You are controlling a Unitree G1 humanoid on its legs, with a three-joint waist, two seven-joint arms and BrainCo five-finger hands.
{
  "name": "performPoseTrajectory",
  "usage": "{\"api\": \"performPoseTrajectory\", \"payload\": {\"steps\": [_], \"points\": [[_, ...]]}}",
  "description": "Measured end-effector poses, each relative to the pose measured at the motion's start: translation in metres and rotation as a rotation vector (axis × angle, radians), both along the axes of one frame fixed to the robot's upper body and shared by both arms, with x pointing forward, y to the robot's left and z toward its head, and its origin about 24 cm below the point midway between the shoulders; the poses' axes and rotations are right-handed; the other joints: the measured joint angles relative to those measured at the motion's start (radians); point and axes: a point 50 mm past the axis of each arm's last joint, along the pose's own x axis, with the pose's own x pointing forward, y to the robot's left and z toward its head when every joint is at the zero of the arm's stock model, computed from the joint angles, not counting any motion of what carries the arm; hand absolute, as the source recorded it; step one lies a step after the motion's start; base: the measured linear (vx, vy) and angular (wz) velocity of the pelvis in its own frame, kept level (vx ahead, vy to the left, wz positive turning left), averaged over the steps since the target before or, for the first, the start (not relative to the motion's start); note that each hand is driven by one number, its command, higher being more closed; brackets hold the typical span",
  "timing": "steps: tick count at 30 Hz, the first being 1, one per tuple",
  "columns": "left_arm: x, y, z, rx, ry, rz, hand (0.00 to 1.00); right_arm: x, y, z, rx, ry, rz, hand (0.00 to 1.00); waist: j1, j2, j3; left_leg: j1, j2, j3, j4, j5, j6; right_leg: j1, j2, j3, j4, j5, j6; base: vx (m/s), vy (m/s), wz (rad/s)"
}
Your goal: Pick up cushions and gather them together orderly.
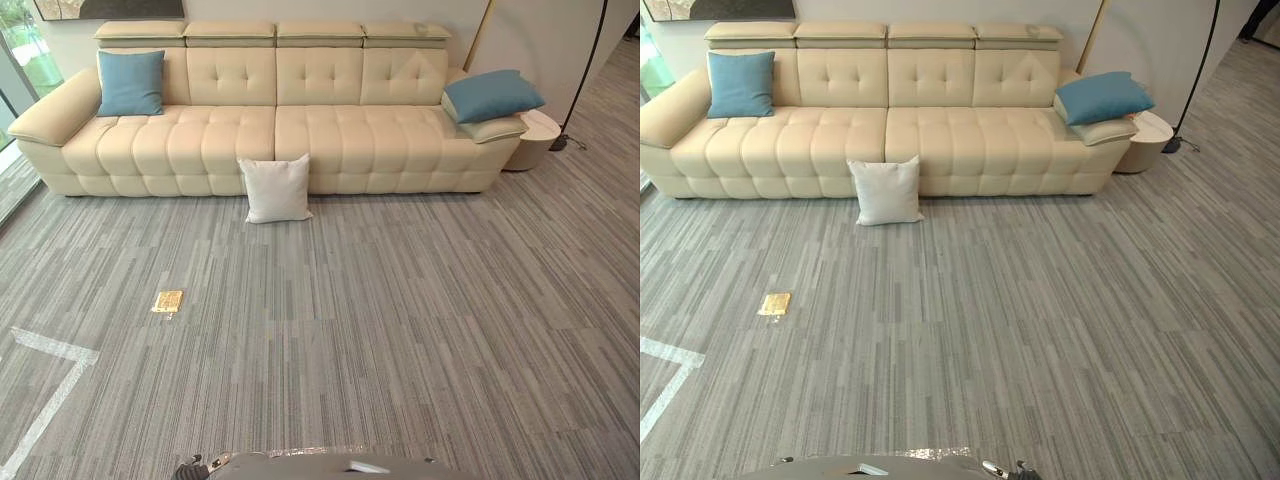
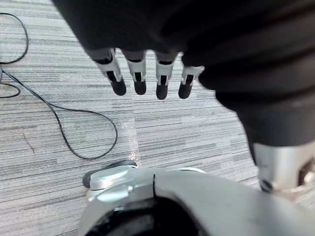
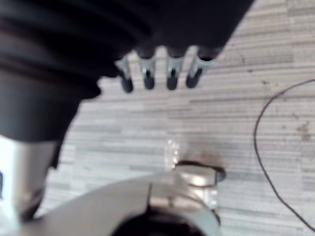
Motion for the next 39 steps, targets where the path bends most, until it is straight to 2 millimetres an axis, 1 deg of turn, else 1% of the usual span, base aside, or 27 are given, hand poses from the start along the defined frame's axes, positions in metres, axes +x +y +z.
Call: {"api": "performPoseTrajectory", "payload": {"steps": [3, 4, 6, 10, 14, 21, 26, 28, 32, 34, 36, 37, 38, 39], "points": [[0.004, 0.0, 0.0, 0.002, -0.002, -0.001, 0.0, 0.003, 0.0, 0.0, 0.003, -0.006, -0.021, 0.0, -0.002, 0.005, 0.012, 0.034, -0.005, 0.009, -0.061, 0.029, -0.001, 0.023, 0.002, 0.001, -0.045, 0.022, 0.005, 0.07, 0.012, -0.07], [0.004, 0.001, 0.0, 0.003, -0.002, 0.001, 0.0, 0.003, 0.0, -0.001, 0.008, 0.0, -0.038, 0.0, -0.002, 0.002, 0.018, 0.048, -0.007, 0.01, -0.087, 0.044, 0.003, 0.034, 0.004, 0.001, -0.06, 0.028, 0.008, 0.08, -0.003, -0.04], [0.007, 0.002, 0.0, 0.004, -0.011, 0.006, 0.0, 0.007, 0.001, -0.001, 0.006, -0.008, -0.031, 0.0, -0.002, -0.001, 0.028, 0.064, -0.008, 0.011, -0.104, 0.049, -0.002, 0.047, 0.005, 0.0, -0.073, 0.031, 0.011, 0.08, -0.008, -0.04], [0.013, 0.002, 0.001, 0.005, -0.024, 0.002, 0.0, 0.015, 0.001, 0.0, 0.006, -0.027, -0.038, 0.0, -0.001, -0.002, 0.043, 0.079, -0.009, 0.016, -0.106, 0.044, -0.009, 0.069, 0.005, -0.001, -0.092, 0.035, 0.017, 0.05, -0.01, -0.04], [0.018, 0.001, 0.001, 0.005, -0.034, -0.006, 0.0, 0.029, 0.002, 0.002, 0.001, -0.057, -0.023, 0.0, -0.002, -0.001, 0.055, 0.088, -0.008, 0.018, -0.106, 0.039, -0.016, 0.082, 0.005, -0.004, -0.103, 0.035, 0.018, 0.01, -0.016, -0.01], [0.019, 0.0, 0.001, 0.001, -0.032, -0.001, 0.0, 0.038, 0.002, 0.004, -0.003, -0.07, -0.005, 0.0, -0.001, 0.001, 0.064, 0.098, -0.008, 0.016, -0.107, 0.039, -0.019, 0.095, 0.005, -0.013, -0.116, 0.042, 0.017, -0.04, -0.025, 0.01], [0.02, 0.001, 0.001, 0.001, -0.034, -0.004, 0.0, 0.04, 0.002, 0.004, -0.003, -0.072, -0.001, 0.0, 0.0, 0.0, 0.072, 0.087, -0.008, 0.02, -0.113, 0.04, -0.017, 0.091, 0.005, -0.012, -0.131, 0.053, 0.016, -0.05, -0.022, -0.02], [0.022, 0.001, 0.001, 0.003, -0.037, -0.006, 0.0, 0.042, 0.002, 0.004, -0.002, -0.074, 0.004, 0.0, 0.003, -0.006, 0.084, 0.081, -0.008, 0.026, -0.114, 0.041, -0.016, 0.087, 0.005, -0.012, -0.135, 0.055, 0.016, -0.02, -0.009, -0.01], [0.028, 0.004, 0.002, 0.012, -0.049, -0.027, 0.0, 0.045, 0.004, 0.005, -0.007, -0.063, 0.035, 0.0, 0.018, -0.017, 0.091, 0.06, -0.008, 0.038, -0.114, 0.037, -0.016, 0.061, 0.006, -0.001, -0.132, 0.054, 0.017, -0.01, -0.016, -0.08], [0.03, 0.005, 0.003, 0.016, -0.054, -0.036, 0.0, 0.052, 0.004, 0.006, -0.008, -0.08, 0.042, 0.0, 0.019, -0.024, 0.102, 0.044, -0.009, 0.048, -0.111, 0.028, -0.008, 0.037, 0.005, 0.006, -0.116, 0.047, 0.026, 0.05, 0.014, -0.15], [0.033, 0.006, 0.004, 0.022, -0.059, -0.048, 0.0, 0.055, 0.005, 0.007, -0.006, -0.09, 0.042, 0.0, 0.022, -0.03, 0.108, 0.045, -0.011, 0.059, -0.106, 0.013, 0.002, 0.008, -0.001, 0.008, -0.054, 0.012, 0.037, 0.09, 0.04, -0.12], [0.035, 0.007, 0.005, 0.025, -0.063, -0.059, 0.0, 0.057, 0.009, 0.007, 0.003, -0.096, 0.041, 0.0, 0.023, -0.035, 0.115, 0.043, -0.011, 0.062, -0.073, -0.016, 0.005, -0.018, -0.011, -0.005, 0.021, -0.02, 0.053, 0.1, 0.036, -0.08], [0.036, 0.007, 0.005, 0.025, -0.066, -0.06, 0.0, 0.057, 0.009, 0.007, 0.003, -0.097, 0.04, 0.0, 0.025, -0.035, 0.119, 0.043, -0.009, 0.062, -0.061, -0.026, 0.006, -0.024, -0.012, -0.011, 0.048, -0.026, 0.059, 0.11, 0.056, -0.14], [0.039, 0.004, 0.005, 0.02, -0.071, -0.067, 0.0, 0.061, 0.007, 0.009, -0.002, -0.113, 0.04, 0.0, 0.025, -0.02, 0.137, 0.045, 0.008, 0.062, -0.004, -0.079, 0.016, -0.082, -0.018, -0.056, 0.23, -0.051, 0.073, 0.09, 0.053, -0.09]]}}
